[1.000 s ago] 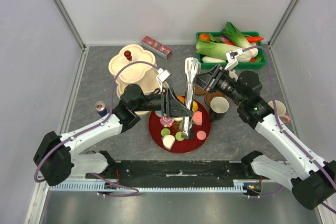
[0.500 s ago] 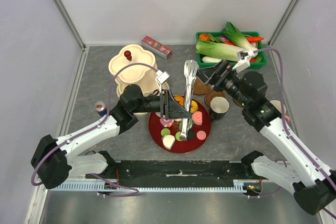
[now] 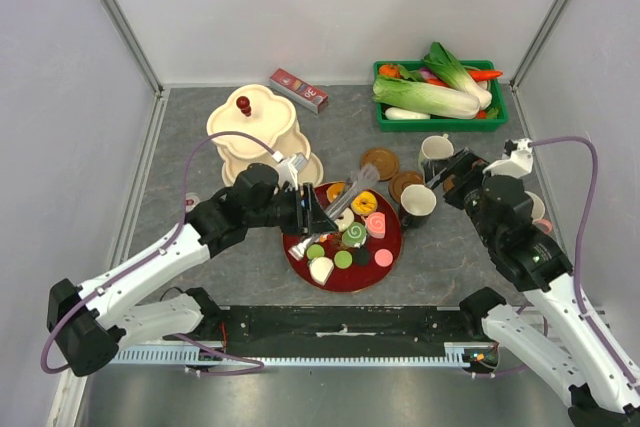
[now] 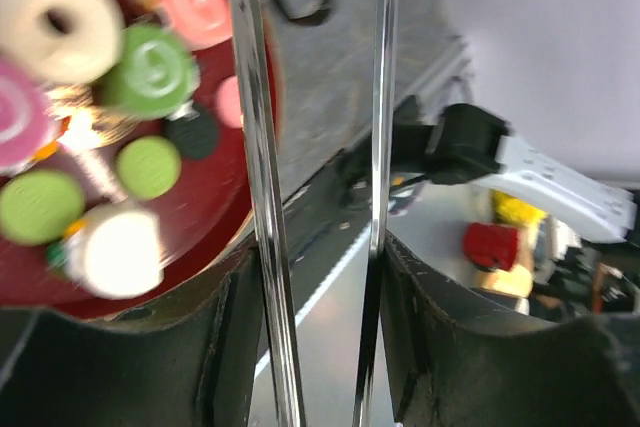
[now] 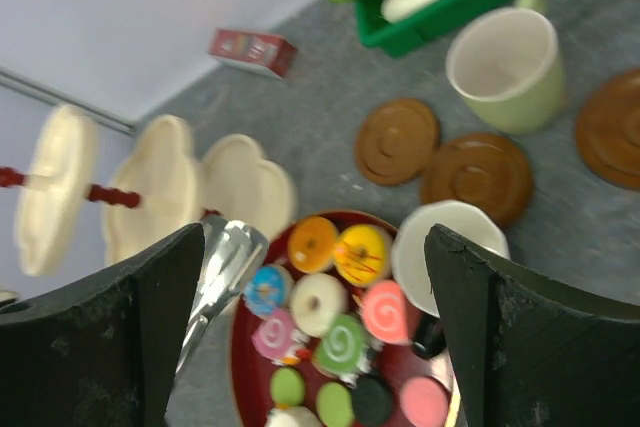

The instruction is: Serve the afternoon tea

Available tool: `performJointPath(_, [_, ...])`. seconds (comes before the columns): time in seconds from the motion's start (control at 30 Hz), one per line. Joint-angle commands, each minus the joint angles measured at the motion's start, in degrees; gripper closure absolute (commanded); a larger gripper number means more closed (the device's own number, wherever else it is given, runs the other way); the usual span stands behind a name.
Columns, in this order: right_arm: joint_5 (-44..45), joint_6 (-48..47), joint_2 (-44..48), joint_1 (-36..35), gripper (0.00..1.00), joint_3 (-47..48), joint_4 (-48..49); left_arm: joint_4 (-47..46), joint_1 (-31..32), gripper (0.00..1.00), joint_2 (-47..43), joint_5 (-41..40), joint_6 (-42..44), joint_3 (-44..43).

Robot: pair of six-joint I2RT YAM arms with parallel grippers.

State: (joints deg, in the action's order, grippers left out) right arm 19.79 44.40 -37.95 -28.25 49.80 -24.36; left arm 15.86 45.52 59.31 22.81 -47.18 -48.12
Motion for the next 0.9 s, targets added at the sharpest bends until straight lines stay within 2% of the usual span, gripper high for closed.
performJointPath(0.0, [4.64, -4.23, 1.30, 0.12, 0.02, -3.92, -8.68, 20.59, 0.27, 0.48, 0.10, -10.15, 5.69, -4.61])
performJointPath(0.23, [6.14, -7.40, 3.06, 0.04, 0.02, -5.59, -10.53, 35.98, 0.63, 0.52, 2.30, -15.86, 5.61, -6.64])
performJointPath(0.67, [7.81, -11.09, 4.56, 0.04, 0.02, -8.14, -10.62, 48.47, 1.94, 0.52, 2.74, -17.18, 7.45, -11.38])
performJointPath(0.87, [7.81, -12.06, 4.38, 0.12, 0.02, -8.40, -10.71, 54.18, 1.86, 0.52, 4.76, -20.52, 8.94, -16.03])
